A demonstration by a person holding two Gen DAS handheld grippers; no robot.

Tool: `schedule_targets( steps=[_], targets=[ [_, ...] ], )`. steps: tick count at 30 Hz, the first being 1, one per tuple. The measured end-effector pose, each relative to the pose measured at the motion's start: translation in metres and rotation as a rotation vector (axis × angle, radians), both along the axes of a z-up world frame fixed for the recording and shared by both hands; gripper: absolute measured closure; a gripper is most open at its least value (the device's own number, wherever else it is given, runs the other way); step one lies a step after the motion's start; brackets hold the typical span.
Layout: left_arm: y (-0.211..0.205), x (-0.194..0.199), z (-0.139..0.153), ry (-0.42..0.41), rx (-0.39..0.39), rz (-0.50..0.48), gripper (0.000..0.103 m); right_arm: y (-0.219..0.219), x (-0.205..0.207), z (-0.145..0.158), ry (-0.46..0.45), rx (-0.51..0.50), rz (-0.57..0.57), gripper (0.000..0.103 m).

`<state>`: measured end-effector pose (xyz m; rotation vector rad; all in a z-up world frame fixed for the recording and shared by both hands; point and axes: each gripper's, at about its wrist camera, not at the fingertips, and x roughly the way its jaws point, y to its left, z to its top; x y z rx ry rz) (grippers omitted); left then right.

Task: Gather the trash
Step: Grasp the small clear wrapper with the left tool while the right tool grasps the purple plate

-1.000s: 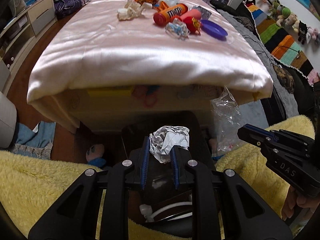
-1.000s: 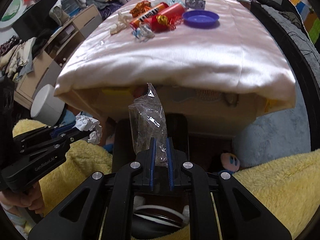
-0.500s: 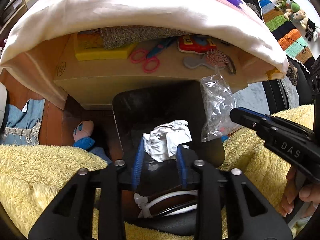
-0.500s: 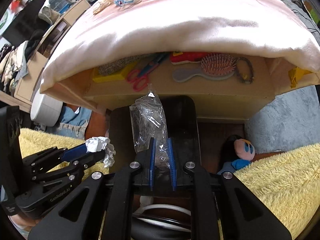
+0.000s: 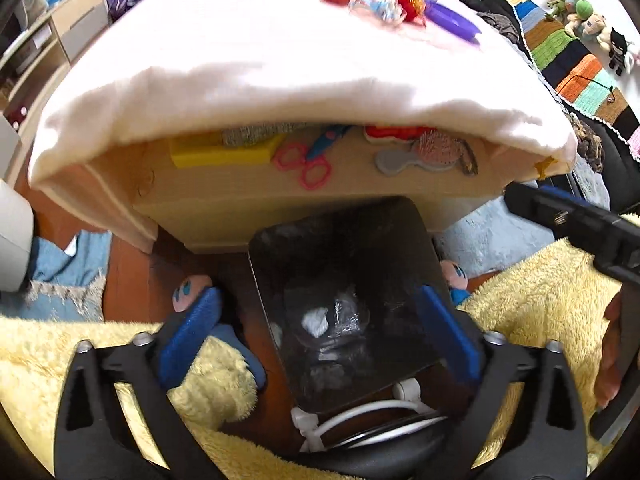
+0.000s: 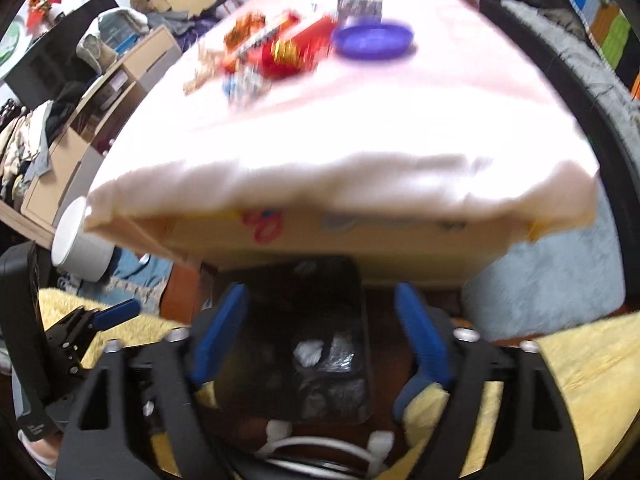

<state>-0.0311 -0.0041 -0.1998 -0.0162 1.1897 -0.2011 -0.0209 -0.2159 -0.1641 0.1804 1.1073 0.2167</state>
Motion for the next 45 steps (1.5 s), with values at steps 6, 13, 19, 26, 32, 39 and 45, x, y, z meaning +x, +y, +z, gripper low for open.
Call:
schedule_targets(
  steps=[6,13,19,26,32,39,45],
  targets=[
    [-0.003,0.017,0.027,-0.039,-0.012,-0.003,0.008,-0.018,0.017,0.028,-0.089,-0.018,-0.033,0.007],
    [-0.006,0.051,0.064,-0.131,-0.059,-0.019,0.008,-0.040,0.058,0.046,-0.147,-0.039,-0.086,0.007],
    [-0.017,0.095,0.066,-0.121,-0.100,-0.022,0.018,-0.046,0.097,0.036,-0.152,-0.092,-0.099,0.009],
    [-0.036,0.135,0.056,-0.094,-0.115,-0.051,0.034,-0.040,0.131,0.017,-0.115,-0.098,-0.066,0.017],
    [-0.051,0.165,0.054,-0.127,-0.071,-0.068,0.044,-0.037,0.157,0.012,-0.115,-0.107,-0.052,0.016],
    [-0.048,0.186,0.056,-0.139,-0.048,-0.070,0.079,-0.021,0.181,0.011,-0.136,-0.167,-0.008,0.015],
    [-0.041,0.193,0.056,-0.133,-0.058,-0.069,0.092,-0.016,0.188,0.009,-0.162,-0.207,0.004,0.015]
  ],
)
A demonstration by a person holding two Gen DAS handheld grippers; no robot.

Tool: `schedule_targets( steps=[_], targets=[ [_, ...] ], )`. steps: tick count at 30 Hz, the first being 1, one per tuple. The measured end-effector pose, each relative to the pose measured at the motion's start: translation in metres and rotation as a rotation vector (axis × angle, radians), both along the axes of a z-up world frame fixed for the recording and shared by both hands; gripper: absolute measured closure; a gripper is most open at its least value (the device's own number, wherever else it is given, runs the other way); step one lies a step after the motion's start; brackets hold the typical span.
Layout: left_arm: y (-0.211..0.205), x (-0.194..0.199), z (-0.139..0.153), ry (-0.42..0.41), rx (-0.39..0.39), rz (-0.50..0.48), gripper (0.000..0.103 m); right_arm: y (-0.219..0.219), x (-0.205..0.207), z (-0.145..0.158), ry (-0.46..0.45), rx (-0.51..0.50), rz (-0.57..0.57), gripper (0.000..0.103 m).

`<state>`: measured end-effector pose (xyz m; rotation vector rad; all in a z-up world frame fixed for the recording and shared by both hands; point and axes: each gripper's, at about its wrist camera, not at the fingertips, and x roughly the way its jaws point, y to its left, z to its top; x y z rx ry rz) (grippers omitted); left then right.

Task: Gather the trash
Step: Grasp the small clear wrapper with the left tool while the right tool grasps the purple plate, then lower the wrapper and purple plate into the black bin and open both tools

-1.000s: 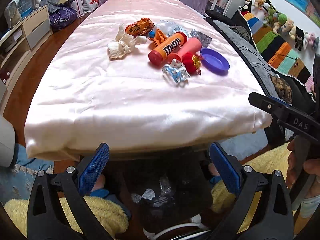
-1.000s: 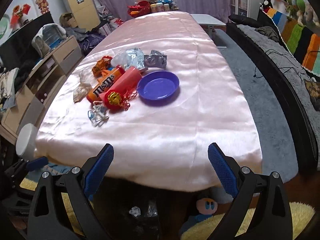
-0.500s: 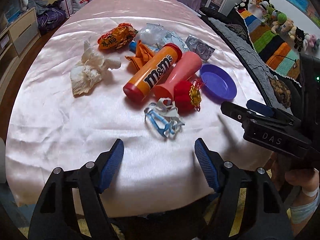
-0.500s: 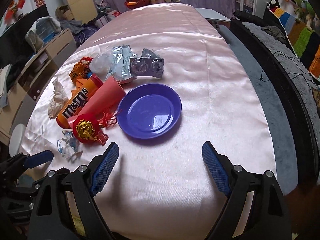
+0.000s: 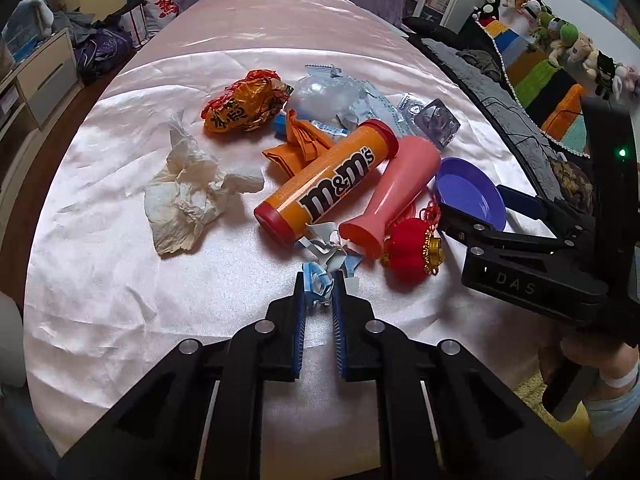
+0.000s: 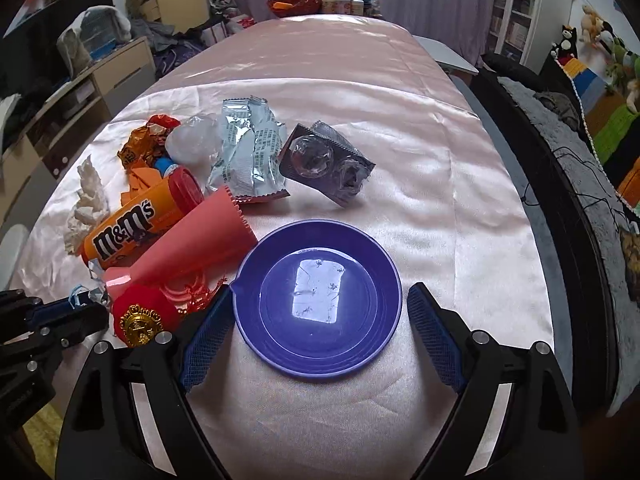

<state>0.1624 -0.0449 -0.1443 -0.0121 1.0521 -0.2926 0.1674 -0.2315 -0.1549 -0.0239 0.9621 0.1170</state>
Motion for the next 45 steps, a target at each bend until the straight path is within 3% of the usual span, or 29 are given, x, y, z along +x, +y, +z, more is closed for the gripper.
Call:
schedule_targets(
  steps=[4,12,28,35,45],
  targets=[
    [0.000,-0.004,0.000,-0.001,0.011,-0.009,0.094,-0.004,-0.004,0.002,-0.007,0.003,0.005,0.024],
    [-0.001,-0.028,0.008,-0.001,-0.007,-0.032,0.094,-0.019,-0.033,0.005,0.029,0.038,-0.006,0.025],
    [0.014,-0.129,0.018,-0.012,-0.015,-0.018,0.094,-0.017,-0.144,0.013,0.078,0.118,-0.016,0.025],
    [0.026,-0.169,0.003,0.029,-0.007,0.003,0.094,0.001,-0.187,0.012,0.106,0.155,0.027,0.025],
    [0.028,-0.201,-0.034,0.142,-0.013,-0.016,0.094,0.020,-0.211,-0.023,0.214,0.173,0.064,0.025]
  ],
)
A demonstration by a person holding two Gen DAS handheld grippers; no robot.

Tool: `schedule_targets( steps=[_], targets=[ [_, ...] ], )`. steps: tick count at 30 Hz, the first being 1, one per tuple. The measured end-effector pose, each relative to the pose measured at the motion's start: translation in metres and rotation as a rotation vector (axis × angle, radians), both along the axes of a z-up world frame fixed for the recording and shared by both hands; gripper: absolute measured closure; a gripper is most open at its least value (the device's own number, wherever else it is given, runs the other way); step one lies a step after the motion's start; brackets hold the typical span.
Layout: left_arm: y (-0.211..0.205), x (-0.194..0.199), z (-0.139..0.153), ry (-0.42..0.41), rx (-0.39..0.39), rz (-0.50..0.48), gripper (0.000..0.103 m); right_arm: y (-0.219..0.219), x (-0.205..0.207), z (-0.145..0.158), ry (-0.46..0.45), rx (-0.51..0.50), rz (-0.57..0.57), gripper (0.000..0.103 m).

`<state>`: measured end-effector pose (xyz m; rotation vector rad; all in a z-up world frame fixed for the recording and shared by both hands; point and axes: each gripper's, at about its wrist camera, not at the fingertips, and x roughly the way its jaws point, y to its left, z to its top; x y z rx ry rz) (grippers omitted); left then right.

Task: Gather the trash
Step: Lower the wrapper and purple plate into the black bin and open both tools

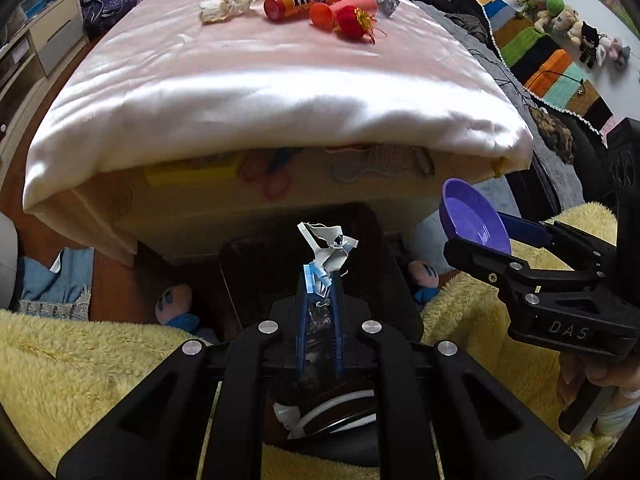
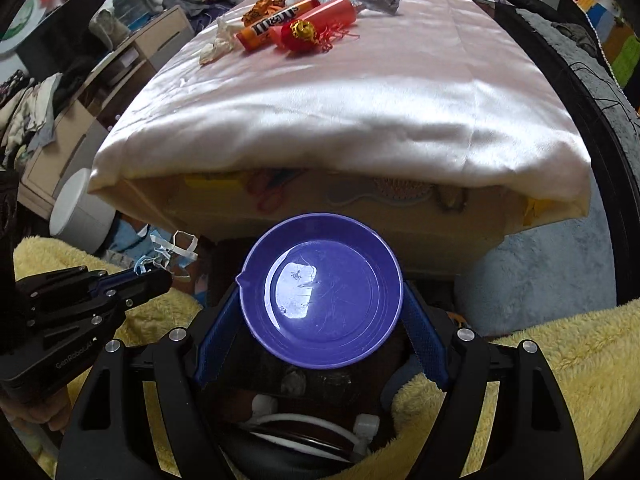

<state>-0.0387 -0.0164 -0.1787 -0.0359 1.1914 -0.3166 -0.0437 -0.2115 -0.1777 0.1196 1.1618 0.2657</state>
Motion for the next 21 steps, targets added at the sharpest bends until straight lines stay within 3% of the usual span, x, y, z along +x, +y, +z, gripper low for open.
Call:
schedule_targets(
  steps=[10,11,13,16,18,21],
  targets=[
    [0.011,-0.010,-0.025,0.085,-0.024,0.025,0.089,0.012,0.001,-0.016,0.064,0.056,0.016,0.024],
    [0.012,-0.010,-0.026,0.086,-0.023,0.026,0.087,0.013,0.002,-0.017,0.069,0.060,0.015,0.023],
    [0.012,-0.009,-0.026,0.089,-0.025,0.028,0.069,0.013,0.004,-0.019,0.080,0.066,0.014,0.023],
    [0.013,-0.007,-0.024,0.078,-0.003,0.038,0.061,0.010,0.006,-0.019,0.081,0.065,-0.003,0.023],
    [0.014,-0.005,-0.021,0.066,0.005,0.046,0.053,0.006,0.009,-0.017,0.077,0.062,-0.019,0.015],
    [0.017,0.000,-0.019,0.053,0.018,0.053,0.048,0.002,0.013,-0.015,0.072,0.084,-0.028,0.013]
  ],
)
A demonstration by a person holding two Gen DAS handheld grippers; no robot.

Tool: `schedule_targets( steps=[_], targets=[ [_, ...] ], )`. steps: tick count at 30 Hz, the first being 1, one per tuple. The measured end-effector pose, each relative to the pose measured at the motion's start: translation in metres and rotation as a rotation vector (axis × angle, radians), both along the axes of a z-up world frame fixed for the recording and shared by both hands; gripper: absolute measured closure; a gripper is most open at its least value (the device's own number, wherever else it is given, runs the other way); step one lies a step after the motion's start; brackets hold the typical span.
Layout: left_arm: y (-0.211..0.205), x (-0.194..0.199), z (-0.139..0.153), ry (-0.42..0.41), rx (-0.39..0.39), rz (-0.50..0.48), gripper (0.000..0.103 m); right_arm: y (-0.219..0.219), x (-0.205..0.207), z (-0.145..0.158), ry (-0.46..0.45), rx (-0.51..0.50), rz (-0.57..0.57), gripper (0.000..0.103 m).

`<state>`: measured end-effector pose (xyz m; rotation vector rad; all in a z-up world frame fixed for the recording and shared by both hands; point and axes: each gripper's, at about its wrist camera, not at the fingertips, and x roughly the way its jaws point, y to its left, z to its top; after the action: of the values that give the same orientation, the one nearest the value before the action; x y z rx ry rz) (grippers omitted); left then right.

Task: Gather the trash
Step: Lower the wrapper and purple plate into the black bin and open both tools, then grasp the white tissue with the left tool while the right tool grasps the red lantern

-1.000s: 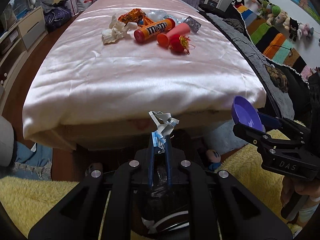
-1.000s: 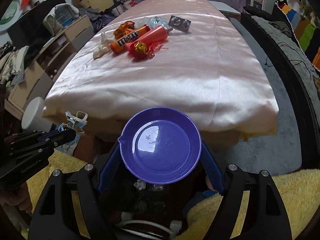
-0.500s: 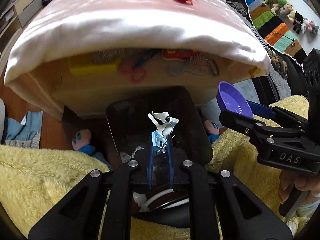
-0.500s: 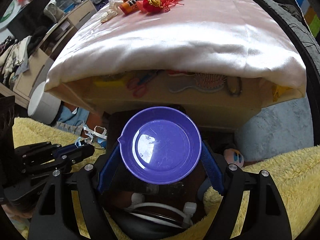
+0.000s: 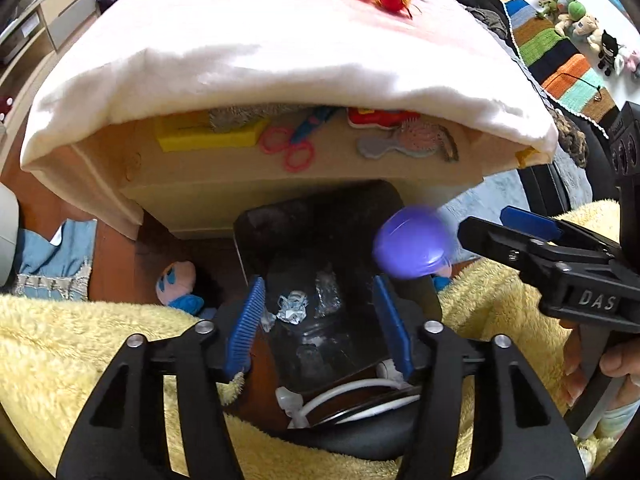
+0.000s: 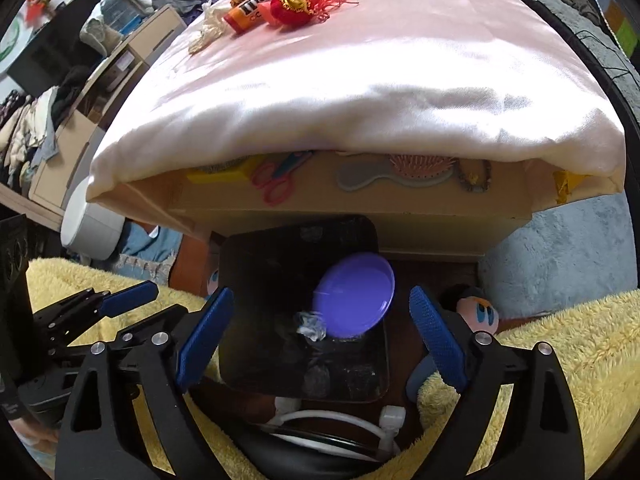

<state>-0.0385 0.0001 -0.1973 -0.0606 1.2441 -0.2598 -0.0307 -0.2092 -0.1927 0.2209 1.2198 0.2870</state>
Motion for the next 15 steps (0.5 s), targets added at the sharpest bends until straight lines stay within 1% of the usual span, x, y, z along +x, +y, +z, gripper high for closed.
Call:
schedule_targets(
  steps=[2,4,7,10,15],
  targets=[
    [0.002,0.004,0.003,-0.008,0.005,0.004,0.042,-0.002,0.003,0.005,-0.014,-0.002,-0.008,0.013],
    [0.005,0.008,0.009,-0.023,0.008,0.011,0.034,-0.006,0.007,0.013,-0.034,-0.013,-0.019,0.013],
    [0.010,0.016,0.021,-0.063,0.014,0.021,0.028,-0.014,0.015,0.028,-0.077,-0.025,-0.045,0.013],
    [0.015,0.029,0.037,-0.105,0.006,0.036,0.024,-0.022,0.028,0.042,-0.119,-0.035,-0.067,0.013],
    [0.021,0.057,0.055,-0.156,0.003,0.062,0.023,-0.030,0.057,0.058,-0.174,-0.049,-0.079,0.013]
  ],
)
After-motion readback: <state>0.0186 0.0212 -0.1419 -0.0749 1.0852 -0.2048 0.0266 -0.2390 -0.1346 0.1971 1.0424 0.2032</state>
